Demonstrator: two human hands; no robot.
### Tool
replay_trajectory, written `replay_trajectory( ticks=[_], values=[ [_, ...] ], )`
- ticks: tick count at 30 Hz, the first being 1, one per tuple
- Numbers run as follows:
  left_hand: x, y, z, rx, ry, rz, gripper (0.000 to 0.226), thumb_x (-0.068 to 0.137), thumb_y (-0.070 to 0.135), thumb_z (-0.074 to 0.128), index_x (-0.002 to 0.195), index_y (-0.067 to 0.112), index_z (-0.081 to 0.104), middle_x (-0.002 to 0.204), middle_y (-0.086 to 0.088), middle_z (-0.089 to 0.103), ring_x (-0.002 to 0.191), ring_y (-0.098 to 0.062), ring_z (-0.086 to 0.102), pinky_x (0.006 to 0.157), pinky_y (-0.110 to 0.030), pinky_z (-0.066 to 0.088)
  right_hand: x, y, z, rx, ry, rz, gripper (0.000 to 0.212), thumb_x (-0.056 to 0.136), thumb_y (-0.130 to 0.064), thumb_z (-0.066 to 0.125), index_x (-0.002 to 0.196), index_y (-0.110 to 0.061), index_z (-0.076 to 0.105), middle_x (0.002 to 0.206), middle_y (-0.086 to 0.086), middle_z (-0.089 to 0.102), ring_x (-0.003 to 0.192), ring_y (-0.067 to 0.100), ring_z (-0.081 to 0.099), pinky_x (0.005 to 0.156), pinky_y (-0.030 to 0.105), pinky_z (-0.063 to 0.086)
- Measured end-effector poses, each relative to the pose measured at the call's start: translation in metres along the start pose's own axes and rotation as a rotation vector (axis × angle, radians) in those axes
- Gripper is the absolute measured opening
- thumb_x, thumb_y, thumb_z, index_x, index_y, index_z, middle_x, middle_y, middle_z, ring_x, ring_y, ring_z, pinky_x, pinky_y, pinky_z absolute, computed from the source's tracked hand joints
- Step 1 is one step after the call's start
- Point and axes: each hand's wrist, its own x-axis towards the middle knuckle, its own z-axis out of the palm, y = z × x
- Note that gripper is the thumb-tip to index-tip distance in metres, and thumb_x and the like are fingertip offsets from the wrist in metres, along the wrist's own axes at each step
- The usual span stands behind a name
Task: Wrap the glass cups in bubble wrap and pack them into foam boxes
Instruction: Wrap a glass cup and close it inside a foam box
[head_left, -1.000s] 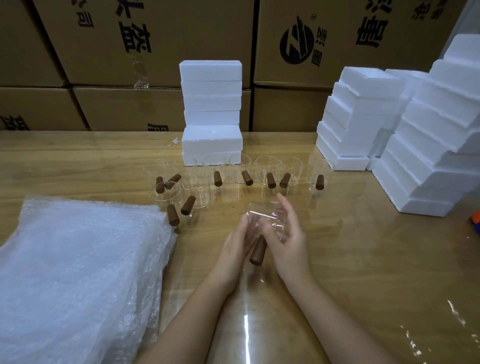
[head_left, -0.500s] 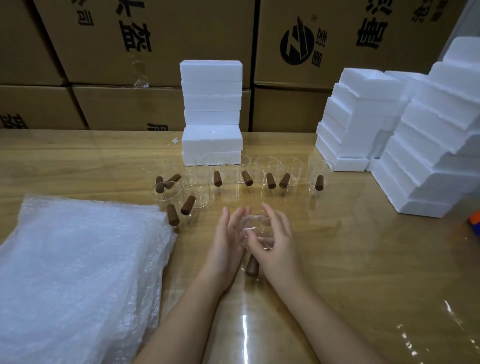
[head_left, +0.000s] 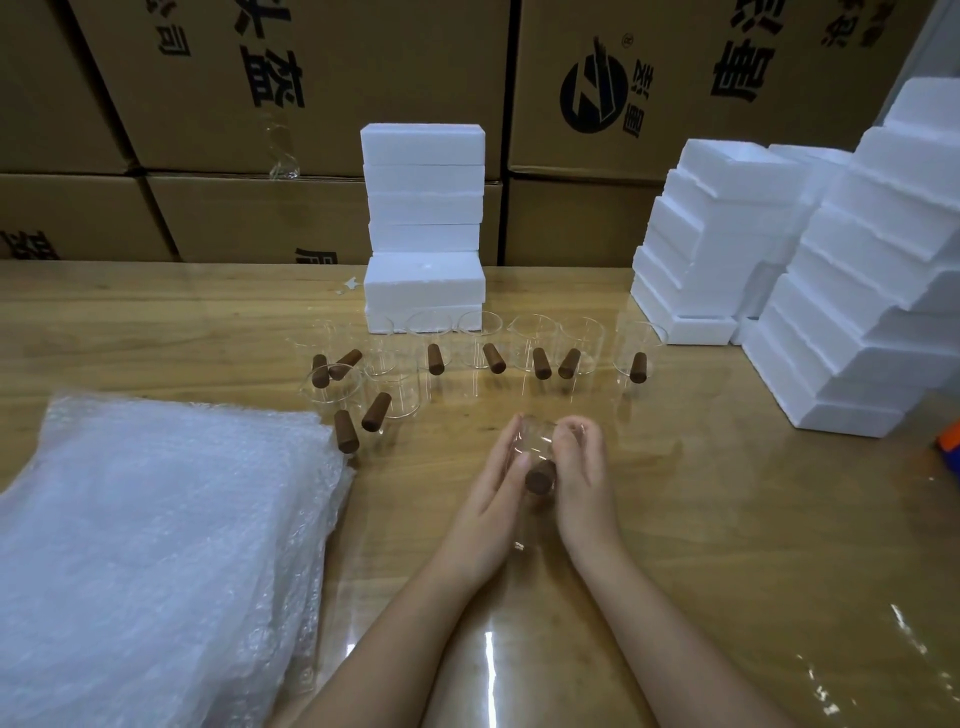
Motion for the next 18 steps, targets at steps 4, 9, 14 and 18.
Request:
replay_trajectory(
  ticks=[4, 9, 14, 18],
  values=[
    [0.000, 0.001, 0.001, 0.007, 0.001, 0.068, 0.048, 0.091, 0.042, 0.043, 0.137, 0.039, 0.029, 0.149, 0.013, 0.033, 0.136, 0.006, 0.028, 0.110, -0.014, 0.025, -0.002, -0.001, 0.000, 0.040, -0.107, 0.051, 0.020, 0.082, -0.047, 0.039, 0.085, -0.033, 0.052, 0.074, -0.009, 0.055, 0.072, 0.018, 0.054, 0.065, 0.036, 0.043],
    [-0.002, 0.003, 0.000, 0.083, 0.164, 0.206, 0.035, 0.083, 0.047, 0.047, 0.116, 0.039, 0.051, 0.116, -0.007, 0.057, 0.102, -0.008, 0.059, 0.079, -0.020, 0.048, -0.012, -0.009, 0.003, 0.087, -0.316, 0.066, 0.028, 0.083, -0.044, 0.037, 0.091, -0.021, 0.051, 0.077, -0.013, 0.066, 0.072, 0.006, 0.064, 0.056, 0.026, 0.050],
    [-0.004, 0.001, -0.004, 0.208, 0.278, 0.342, 0.022, 0.089, 0.049, 0.037, 0.103, 0.049, 0.054, 0.100, -0.004, 0.063, 0.093, -0.017, 0.062, 0.078, -0.034, 0.050, -0.025, -0.015, 0.005, -0.165, -0.225, -0.149, 0.038, 0.084, -0.059, 0.027, 0.103, -0.036, 0.050, 0.095, -0.007, 0.067, 0.089, 0.014, 0.064, 0.077, 0.044, 0.051],
    [-0.006, 0.006, 0.001, 0.177, 0.321, 0.327, 0.026, 0.090, 0.050, 0.034, 0.103, 0.046, 0.055, 0.095, 0.005, 0.066, 0.086, -0.012, 0.064, 0.072, -0.030, 0.051, -0.028, -0.015, 0.002, -0.267, -0.174, -0.350, 0.056, 0.092, -0.056, 0.023, 0.124, -0.018, 0.048, 0.109, 0.002, 0.062, 0.096, 0.014, 0.062, 0.079, 0.041, 0.051]
  ],
)
